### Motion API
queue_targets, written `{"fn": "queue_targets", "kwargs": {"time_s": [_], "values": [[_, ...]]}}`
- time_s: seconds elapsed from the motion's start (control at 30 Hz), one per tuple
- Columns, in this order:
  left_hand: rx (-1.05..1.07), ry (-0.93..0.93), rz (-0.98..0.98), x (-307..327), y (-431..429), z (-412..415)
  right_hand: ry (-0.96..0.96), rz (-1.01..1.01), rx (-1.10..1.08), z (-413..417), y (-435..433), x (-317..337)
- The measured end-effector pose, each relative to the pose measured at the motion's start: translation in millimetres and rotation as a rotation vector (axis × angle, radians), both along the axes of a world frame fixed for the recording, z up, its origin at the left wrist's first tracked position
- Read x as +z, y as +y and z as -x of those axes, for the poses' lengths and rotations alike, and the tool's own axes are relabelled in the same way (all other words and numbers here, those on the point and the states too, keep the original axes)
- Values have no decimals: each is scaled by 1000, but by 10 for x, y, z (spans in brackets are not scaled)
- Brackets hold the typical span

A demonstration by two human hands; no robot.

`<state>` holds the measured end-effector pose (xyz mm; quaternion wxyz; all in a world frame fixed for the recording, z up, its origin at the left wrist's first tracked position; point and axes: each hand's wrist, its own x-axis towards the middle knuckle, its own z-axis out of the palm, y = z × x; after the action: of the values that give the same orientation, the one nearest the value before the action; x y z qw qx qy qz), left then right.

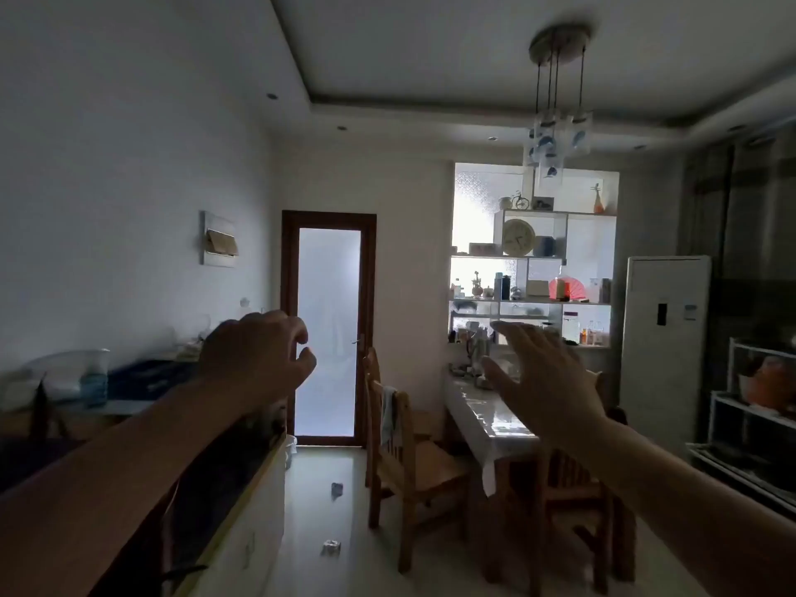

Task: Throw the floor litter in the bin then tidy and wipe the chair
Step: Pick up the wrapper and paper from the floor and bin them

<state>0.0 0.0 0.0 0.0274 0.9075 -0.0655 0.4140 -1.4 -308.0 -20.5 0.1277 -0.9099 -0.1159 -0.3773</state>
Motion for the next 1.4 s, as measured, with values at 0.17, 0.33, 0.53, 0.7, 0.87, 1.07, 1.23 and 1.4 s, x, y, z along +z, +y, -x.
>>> {"fn": "queue_targets", "kwargs": {"time_s": [0.17,0.33,0.53,0.7,0.87,1.07,1.23,1.4], "values": [[83,25,5,-180,303,-693,-54,131,-17,-721,421,-38],[143,9,-69,-190,641,-1633,-85,203,21,-1687,855,28],[155,-10,-72,-108,895,-2864,-66,140,45,-2876,1167,76],[141,29,-50,-234,924,-3783,16,162,63,-3787,1187,-55],[134,40,-62,-341,739,-4631,15,168,95,-4766,1072,-110],[222,42,-89,-373,569,-5877,23,144,175,-6096,867,-101],[268,63,-101,-420,518,-6693,62,140,206,-7162,828,-164],[302,80,-143,-535,615,-7345,123,152,244,-8026,1040,-382]]}}
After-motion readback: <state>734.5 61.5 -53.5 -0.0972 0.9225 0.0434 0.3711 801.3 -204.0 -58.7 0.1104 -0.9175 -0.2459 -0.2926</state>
